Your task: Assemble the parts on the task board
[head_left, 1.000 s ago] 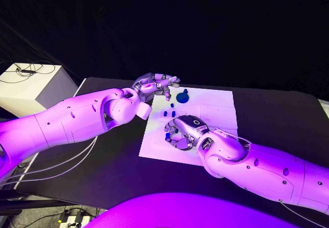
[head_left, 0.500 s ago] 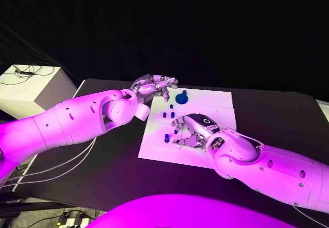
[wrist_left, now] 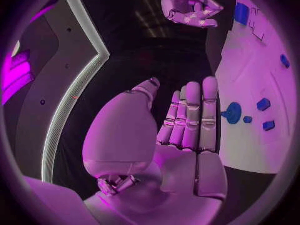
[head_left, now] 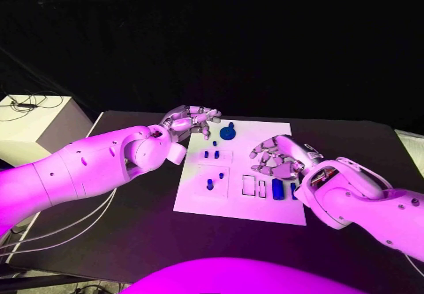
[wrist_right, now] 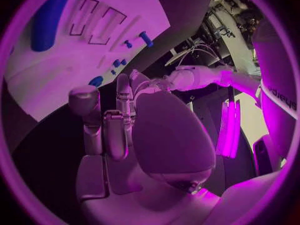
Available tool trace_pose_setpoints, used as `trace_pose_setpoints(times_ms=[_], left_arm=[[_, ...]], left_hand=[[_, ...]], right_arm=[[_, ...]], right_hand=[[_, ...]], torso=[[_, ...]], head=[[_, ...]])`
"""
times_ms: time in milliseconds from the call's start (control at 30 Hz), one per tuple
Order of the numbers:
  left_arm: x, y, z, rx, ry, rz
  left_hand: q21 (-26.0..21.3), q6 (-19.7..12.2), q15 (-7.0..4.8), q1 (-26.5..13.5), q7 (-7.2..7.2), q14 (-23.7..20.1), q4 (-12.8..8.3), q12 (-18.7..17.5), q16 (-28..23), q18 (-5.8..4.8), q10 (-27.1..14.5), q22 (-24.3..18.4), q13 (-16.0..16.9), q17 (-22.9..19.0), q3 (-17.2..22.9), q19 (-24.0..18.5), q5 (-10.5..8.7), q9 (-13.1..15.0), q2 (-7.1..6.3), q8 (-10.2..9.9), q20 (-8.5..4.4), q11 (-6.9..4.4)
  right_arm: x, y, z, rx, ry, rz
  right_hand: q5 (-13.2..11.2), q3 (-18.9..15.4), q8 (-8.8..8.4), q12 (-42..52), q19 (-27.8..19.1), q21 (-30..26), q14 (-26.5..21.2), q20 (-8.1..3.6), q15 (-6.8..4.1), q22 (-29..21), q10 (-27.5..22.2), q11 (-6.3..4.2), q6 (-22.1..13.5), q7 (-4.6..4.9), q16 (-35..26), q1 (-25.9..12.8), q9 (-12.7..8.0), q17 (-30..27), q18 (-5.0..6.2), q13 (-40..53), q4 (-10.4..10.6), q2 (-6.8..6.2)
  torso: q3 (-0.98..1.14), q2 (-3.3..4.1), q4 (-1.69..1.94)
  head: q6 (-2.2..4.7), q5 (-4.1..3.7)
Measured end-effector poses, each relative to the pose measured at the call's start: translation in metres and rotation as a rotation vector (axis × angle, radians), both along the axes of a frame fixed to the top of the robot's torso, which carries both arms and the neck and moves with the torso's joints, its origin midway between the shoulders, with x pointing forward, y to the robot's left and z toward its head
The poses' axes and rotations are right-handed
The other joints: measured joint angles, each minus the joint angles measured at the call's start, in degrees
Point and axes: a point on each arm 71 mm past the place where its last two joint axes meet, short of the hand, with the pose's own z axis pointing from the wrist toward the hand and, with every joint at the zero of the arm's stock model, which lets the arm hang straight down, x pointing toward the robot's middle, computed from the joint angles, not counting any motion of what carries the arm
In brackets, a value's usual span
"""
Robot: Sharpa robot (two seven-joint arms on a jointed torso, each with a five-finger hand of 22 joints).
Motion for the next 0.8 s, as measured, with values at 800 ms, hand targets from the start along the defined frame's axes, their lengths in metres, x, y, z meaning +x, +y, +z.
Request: trace_pose_setpoints(times_ms=[800], left_arm=[[-0.007, 0.001, -0.015, -0.017, 0.024, 0.010]], left_hand=[[0.0, 0.0, 0.00, 0.0, 0.00, 0.0, 0.0, 0.0, 0.0, 0.00, 0.0, 0.0, 0.0, 0.0, 0.0, 0.0, 0.00, 0.0, 0.00, 0.0, 0.00, 0.00]], right_arm=[[0.011, -0.102, -0.023, -0.085, 0.334, -0.275]], right_hand=[[-0.7, 3.3, 3.48, 62.1, 2.9, 10.6, -0.1, -0.88, -0.91, 11.4, 9.4, -1.23, 2.0, -1.68, 4.1, -19.8, 4.9, 1.8, -1.79, 61.2, 0.2, -1.09]], torso=[[0.61, -1.60, -1.40]], head=[[0.73, -3.86]])
